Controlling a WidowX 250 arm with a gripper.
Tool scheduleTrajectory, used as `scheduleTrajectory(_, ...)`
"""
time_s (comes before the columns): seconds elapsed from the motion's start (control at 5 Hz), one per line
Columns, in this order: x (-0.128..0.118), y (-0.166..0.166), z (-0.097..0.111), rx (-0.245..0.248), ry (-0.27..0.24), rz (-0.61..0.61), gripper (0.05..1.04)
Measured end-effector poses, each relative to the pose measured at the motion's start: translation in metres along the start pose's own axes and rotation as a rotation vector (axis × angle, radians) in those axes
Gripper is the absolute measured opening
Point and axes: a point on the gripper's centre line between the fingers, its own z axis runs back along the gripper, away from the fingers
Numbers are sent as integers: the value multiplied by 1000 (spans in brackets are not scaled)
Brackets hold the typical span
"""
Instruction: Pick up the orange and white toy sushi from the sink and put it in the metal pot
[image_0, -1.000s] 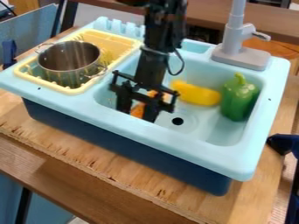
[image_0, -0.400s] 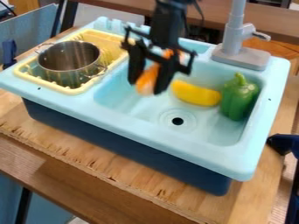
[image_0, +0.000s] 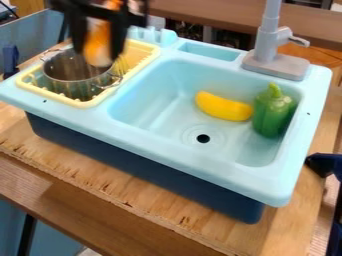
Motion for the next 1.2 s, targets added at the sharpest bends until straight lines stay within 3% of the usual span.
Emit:
scheduleTrajectory(0.2,7,36,4,-108,-100,261,564)
scheduleTrajectory(0.4,18,53,2,-236,-138,416,564)
scheduleTrajectory(0.6,19,57,-1,-263,-119,409,564)
scheduleTrajectory(0.8,27,68,-23,-257,-56,397,564)
scheduleTrajectory(1.2,49,68,-32,-272,-40,360,564)
